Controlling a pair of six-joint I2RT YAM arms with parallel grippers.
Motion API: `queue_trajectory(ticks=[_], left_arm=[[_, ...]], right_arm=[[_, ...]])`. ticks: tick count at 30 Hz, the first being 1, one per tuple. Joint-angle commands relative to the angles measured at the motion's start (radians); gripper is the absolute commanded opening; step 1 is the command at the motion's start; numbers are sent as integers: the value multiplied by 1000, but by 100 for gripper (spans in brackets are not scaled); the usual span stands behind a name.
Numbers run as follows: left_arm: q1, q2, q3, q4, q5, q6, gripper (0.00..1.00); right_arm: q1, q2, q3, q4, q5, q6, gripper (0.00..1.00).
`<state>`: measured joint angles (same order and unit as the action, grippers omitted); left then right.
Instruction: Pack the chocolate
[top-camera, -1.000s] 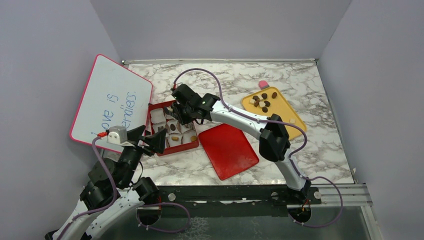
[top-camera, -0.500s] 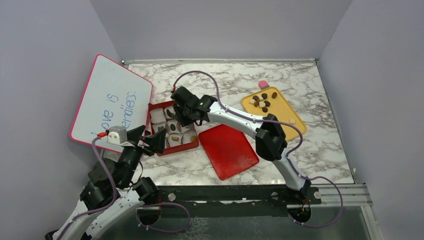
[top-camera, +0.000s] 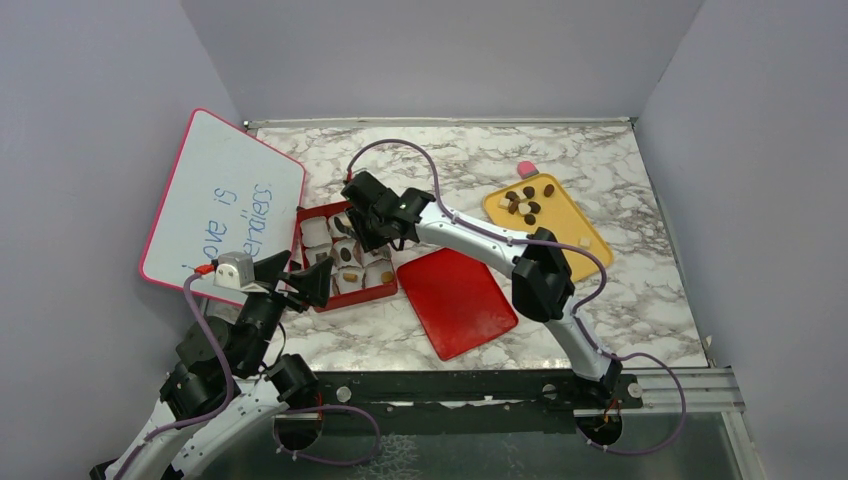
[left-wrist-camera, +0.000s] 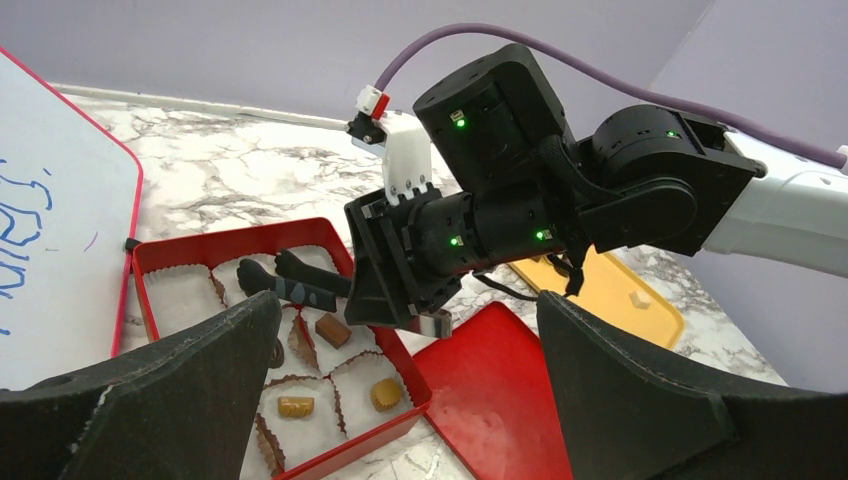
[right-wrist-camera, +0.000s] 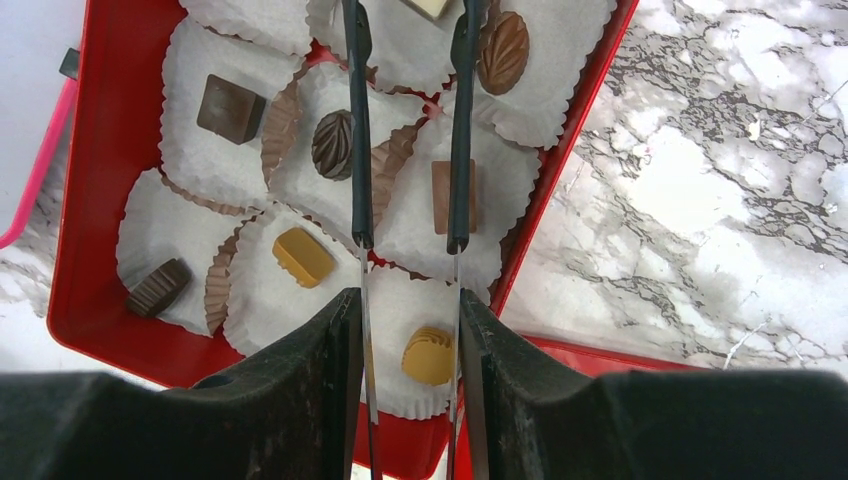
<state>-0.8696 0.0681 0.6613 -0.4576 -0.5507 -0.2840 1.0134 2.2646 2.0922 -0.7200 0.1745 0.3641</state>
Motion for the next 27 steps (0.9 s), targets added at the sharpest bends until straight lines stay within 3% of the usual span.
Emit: queue_trajectory(ticks=[1,12,20,27], left_arm=[[4,-10,-3,11,-21,2,99],[3,11,-6,13,-22,0,99],[4,58,-9,10,-18,3,99],[4,139,-3,3,23,3,99]], right_arm=[[7,-49,48,-35,3,-16,42],[7,-257,-108,-6,-67,-10,39],[-5,-441,-272,-34,77,-32,39],[-104,-613,-492,-21,133,-15,39]])
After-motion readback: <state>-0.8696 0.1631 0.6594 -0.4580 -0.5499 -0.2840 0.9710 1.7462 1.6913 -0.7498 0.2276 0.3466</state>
